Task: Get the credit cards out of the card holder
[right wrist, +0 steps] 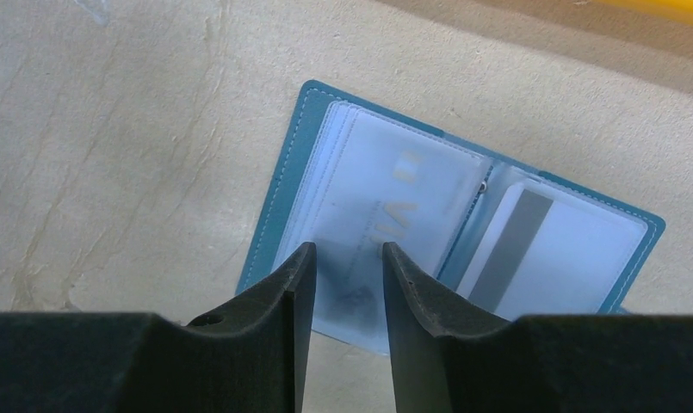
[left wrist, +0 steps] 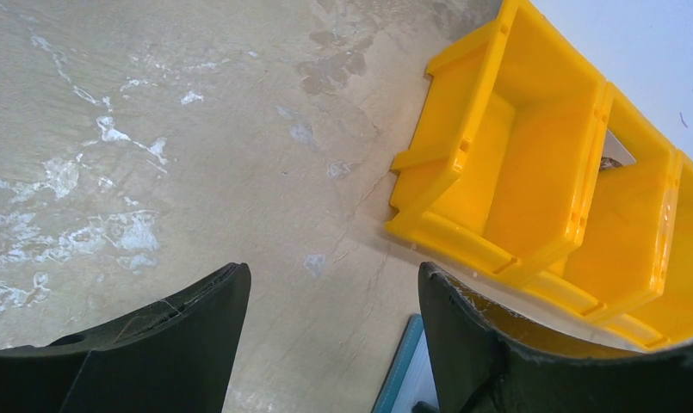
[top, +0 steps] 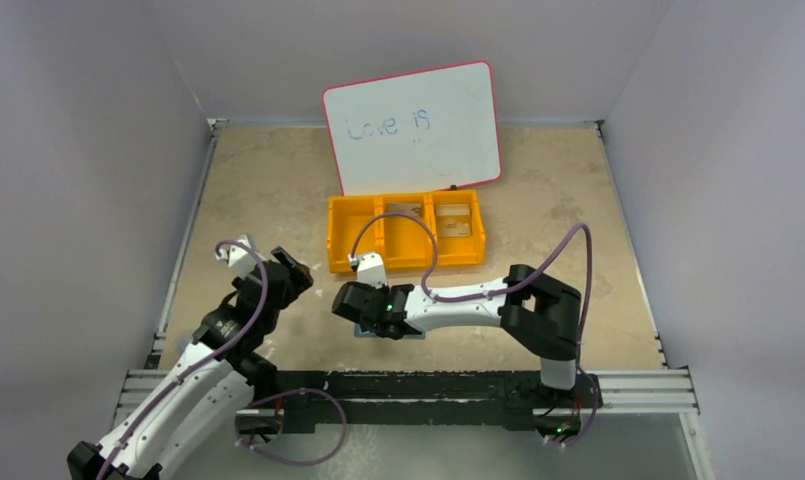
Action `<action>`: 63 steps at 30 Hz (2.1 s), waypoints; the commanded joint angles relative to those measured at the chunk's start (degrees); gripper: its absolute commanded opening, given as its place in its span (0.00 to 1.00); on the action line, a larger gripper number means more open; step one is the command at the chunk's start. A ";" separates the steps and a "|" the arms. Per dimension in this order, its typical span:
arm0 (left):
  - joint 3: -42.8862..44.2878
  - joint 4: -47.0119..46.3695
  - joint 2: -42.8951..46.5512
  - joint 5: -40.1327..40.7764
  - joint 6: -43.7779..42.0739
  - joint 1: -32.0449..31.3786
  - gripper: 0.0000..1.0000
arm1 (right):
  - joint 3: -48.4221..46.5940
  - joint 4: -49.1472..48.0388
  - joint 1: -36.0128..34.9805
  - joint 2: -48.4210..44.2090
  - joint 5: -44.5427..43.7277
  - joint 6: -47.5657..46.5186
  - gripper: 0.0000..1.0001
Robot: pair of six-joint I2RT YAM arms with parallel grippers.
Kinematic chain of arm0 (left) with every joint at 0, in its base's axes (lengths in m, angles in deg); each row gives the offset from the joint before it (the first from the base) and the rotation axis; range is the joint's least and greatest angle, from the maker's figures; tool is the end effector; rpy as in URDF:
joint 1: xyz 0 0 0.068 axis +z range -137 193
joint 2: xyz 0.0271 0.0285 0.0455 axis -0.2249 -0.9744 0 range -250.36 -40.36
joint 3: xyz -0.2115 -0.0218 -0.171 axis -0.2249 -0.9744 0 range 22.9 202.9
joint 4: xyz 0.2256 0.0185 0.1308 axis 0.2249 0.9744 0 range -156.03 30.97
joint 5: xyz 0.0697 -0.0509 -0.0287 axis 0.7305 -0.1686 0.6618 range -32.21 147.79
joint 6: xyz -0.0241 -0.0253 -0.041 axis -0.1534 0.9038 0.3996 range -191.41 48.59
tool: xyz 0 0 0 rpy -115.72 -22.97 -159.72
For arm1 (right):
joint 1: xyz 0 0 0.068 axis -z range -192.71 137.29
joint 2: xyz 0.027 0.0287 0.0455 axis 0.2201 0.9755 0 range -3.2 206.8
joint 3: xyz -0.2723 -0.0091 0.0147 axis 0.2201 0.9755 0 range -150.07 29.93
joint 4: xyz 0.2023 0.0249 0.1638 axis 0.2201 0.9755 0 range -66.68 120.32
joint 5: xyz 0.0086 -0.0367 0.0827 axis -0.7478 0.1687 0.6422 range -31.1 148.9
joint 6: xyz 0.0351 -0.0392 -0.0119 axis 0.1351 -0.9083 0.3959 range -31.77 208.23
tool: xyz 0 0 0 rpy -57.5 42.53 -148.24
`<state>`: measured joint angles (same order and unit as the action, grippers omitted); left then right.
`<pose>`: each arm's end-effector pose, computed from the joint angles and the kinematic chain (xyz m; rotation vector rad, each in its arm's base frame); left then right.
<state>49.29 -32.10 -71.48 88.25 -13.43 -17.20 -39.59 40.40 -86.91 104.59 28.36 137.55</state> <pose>0.1169 -0.0473 0.2243 -0.7841 2.0063 -0.2967 0.1235 0.3700 0.1741 -0.3141 2.3648 0.3460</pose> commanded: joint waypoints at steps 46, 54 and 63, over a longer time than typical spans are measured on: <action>1.83 -3.33 -1.49 -0.48 0.29 -0.30 0.72 | 0.05 -0.48 -3.03 -1.20 -2.78 0.19 0.51; 1.66 -2.43 0.34 1.15 1.09 -0.30 0.72 | 0.05 2.89 -4.45 1.25 -3.52 1.65 0.47; 1.73 -2.17 0.04 1.03 1.33 -0.31 0.72 | 1.36 5.18 -4.51 1.52 -4.68 4.98 0.37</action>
<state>49.31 -33.67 -71.48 88.07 -13.35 -17.20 -38.87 41.12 -91.17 105.18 25.03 139.18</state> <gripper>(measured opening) 0.714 0.425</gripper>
